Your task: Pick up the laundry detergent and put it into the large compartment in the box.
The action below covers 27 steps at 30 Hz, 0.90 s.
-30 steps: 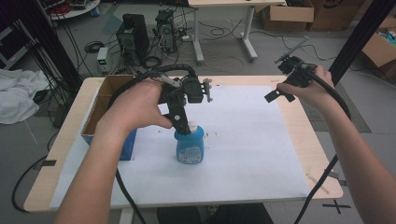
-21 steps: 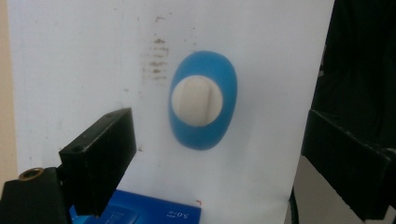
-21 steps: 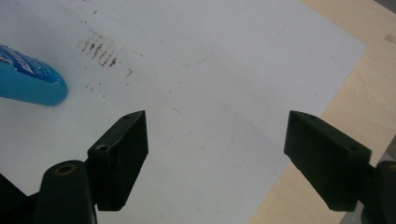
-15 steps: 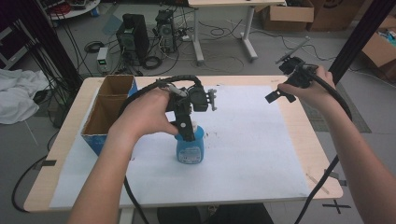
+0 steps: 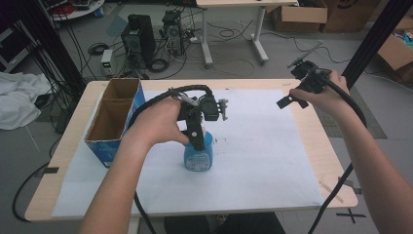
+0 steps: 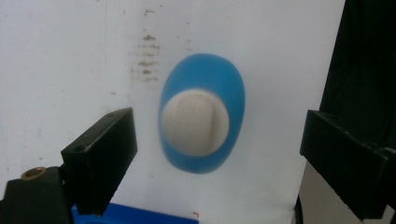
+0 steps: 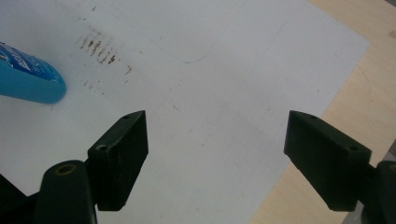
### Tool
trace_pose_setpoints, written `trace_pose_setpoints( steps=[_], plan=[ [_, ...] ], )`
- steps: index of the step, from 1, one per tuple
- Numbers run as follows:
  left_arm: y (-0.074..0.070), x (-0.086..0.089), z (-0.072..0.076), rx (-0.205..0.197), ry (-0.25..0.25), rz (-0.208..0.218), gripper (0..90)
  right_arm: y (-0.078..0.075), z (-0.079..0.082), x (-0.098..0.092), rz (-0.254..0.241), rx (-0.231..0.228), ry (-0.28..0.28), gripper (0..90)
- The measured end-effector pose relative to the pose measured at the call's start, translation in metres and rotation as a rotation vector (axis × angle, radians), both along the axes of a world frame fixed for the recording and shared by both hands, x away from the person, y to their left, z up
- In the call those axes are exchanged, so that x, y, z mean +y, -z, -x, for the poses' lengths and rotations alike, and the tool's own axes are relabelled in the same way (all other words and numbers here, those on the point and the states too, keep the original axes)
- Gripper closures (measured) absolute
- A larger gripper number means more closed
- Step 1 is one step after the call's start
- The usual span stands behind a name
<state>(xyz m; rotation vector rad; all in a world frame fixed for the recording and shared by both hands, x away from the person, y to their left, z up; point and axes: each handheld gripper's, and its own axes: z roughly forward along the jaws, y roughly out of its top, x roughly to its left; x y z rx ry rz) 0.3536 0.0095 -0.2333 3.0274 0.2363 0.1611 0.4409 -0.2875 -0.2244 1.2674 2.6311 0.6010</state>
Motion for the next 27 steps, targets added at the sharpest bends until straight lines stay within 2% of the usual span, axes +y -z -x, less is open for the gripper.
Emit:
trace_pose_setpoints(
  steps=[7,27],
  plan=[
    [0.011,-0.003,-0.003,0.012,0.002,-0.009,11.7,0.001,0.0,0.001,-0.003,-0.001,-0.007,21.9],
    [0.034,-0.008,-0.01,0.013,0.013,-0.037,15.5,0.006,-0.001,0.0,0.006,-0.003,-0.014,22.1]
  ],
)
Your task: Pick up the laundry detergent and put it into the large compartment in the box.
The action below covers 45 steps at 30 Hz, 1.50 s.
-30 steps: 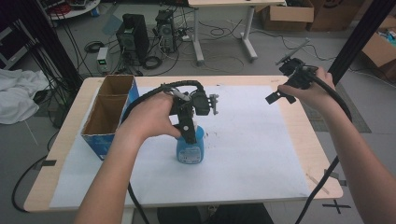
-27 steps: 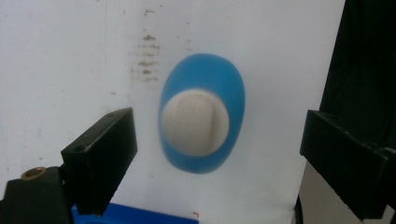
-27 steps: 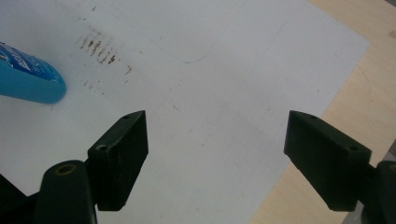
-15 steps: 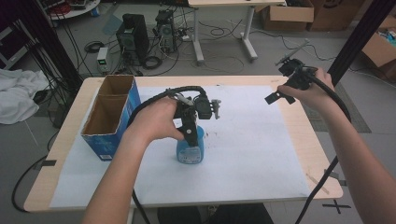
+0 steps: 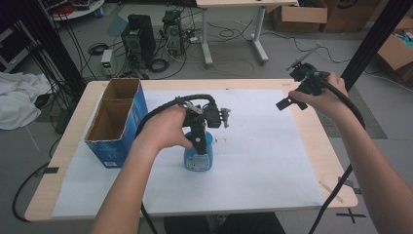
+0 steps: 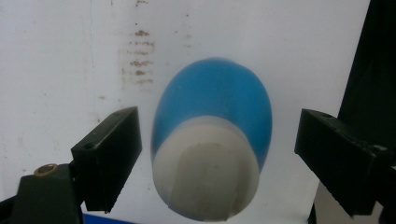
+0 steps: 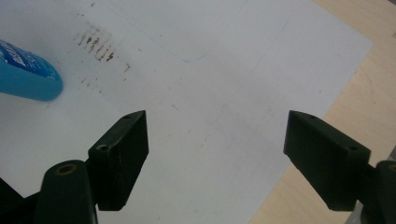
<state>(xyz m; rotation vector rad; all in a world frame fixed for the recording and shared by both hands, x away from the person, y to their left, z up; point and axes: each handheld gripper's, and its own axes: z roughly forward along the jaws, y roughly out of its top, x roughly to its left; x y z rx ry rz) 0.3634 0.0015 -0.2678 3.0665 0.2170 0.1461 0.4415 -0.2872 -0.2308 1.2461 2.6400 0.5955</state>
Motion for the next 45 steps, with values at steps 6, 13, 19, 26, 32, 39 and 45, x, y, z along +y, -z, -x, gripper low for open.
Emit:
trace_pose_setpoints(
  steps=[6,13,19,26,32,39,45],
  plan=[
    [0.004,-0.001,0.0,-0.001,0.008,-0.007,16.3,0.0,0.0,-0.001,-0.002,-0.003,-0.002,22.1],
    [0.01,-0.004,-0.002,0.001,0.008,-0.017,18.0,0.002,0.0,-0.002,-0.003,0.0,0.004,22.1],
    [0.013,-0.005,-0.003,0.0,0.014,-0.019,19.7,0.003,-0.001,-0.003,0.006,0.0,0.001,22.3],
    [0.015,-0.004,-0.004,0.002,0.015,-0.028,23.4,0.003,-0.002,-0.003,0.002,-0.002,-0.002,22.2],
    [0.017,-0.004,-0.005,-0.012,0.015,-0.035,25.9,0.005,-0.002,-0.003,0.006,0.003,-0.002,22.2],
    [0.019,-0.006,-0.005,-0.009,0.018,-0.042,27.9,0.006,-0.003,-0.001,0.005,0.003,-0.007,22.2],
    [0.019,-0.007,-0.005,-0.009,0.018,-0.039,28.7,0.006,-0.003,-0.003,0.002,0.006,-0.005,22.2]
  ],
)
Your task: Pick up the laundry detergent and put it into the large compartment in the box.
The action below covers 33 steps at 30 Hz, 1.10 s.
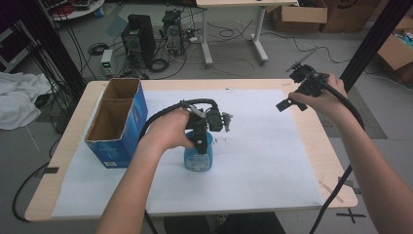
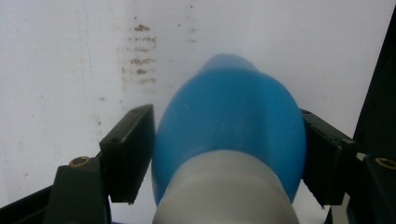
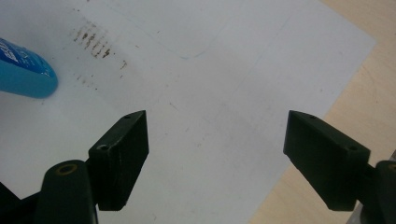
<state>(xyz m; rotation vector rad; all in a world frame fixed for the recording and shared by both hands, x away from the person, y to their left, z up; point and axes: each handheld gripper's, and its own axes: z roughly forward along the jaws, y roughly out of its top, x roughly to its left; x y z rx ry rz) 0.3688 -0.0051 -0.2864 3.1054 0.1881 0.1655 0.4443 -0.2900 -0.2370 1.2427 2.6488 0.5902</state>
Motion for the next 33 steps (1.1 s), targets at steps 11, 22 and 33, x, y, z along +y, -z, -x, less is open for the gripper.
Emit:
trace_pose_setpoints(
  steps=[11,22,33],
  plan=[
    [-0.0007,0.0004,-0.0003,-0.006,0.001,-0.001,30.5,0.0009,0.0002,-0.0015,-0.002,0.0,0.002,22.2],
    [-0.0004,0.0006,-0.001,-0.001,-0.003,0.003,31.5,0.0021,-0.0007,-0.0001,0.0,0.005,0.0,22.2],
    [-0.0002,0.0013,-0.0025,0.016,0.003,0.007,34.1,0.004,-0.0016,0.0001,0.002,0.008,-0.005,22.2]
  ],
)
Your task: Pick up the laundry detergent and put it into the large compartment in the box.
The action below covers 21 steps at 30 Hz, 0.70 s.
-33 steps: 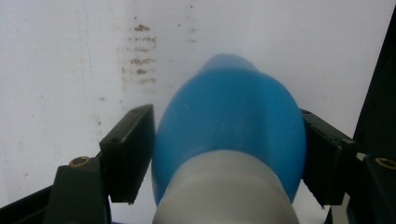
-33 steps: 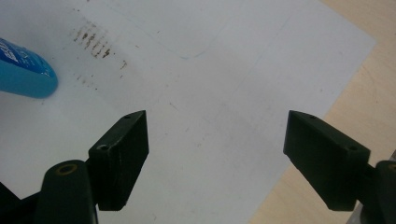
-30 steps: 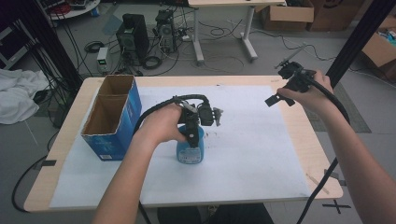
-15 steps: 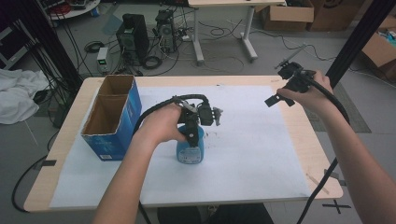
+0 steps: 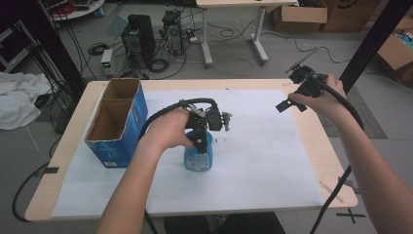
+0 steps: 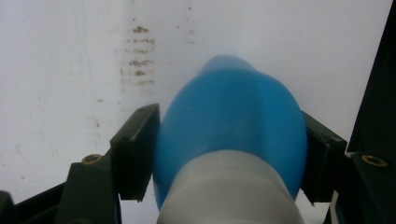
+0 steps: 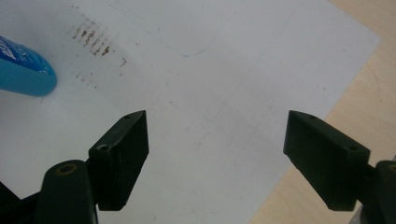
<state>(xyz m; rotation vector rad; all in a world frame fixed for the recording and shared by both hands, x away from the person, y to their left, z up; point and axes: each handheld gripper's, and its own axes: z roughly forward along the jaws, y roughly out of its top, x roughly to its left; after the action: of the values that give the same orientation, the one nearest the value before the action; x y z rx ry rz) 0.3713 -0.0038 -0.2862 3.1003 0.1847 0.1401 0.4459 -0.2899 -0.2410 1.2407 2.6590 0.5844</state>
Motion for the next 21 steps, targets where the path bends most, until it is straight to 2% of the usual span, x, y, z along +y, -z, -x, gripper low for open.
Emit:
trace_pose_setpoints(
  steps=[21],
  plan=[
    [-0.0005,0.003,-0.0054,0.043,0.015,0.019,36.5,0.004,-0.0018,-0.0028,-0.004,0.009,0.004,22.2]
  ],
)
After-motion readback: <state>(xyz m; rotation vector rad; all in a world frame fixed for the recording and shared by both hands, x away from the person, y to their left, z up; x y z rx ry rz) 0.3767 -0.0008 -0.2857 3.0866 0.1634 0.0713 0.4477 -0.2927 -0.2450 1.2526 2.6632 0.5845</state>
